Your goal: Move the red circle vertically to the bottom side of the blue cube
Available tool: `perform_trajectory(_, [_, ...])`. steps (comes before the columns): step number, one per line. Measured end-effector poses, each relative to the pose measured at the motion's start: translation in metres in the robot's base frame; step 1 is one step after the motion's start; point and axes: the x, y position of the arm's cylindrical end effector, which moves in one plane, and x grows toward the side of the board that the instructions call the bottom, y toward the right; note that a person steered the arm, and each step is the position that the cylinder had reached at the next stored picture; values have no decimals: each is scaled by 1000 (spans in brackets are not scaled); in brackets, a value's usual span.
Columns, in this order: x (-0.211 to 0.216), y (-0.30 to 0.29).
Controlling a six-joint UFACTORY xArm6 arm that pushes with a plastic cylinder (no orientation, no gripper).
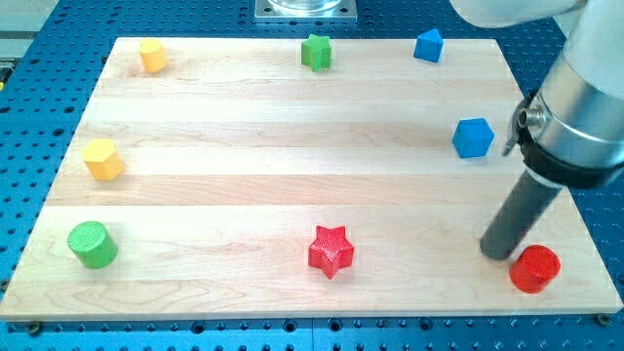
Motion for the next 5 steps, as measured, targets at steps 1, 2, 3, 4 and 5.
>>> perform_trajectory(1, [-26,0])
perform_trajectory(2, [-26,1])
perform_trajectory(3, [-26,55])
perform_trajectory(4, [-23,106])
perform_trajectory(5, [8,122])
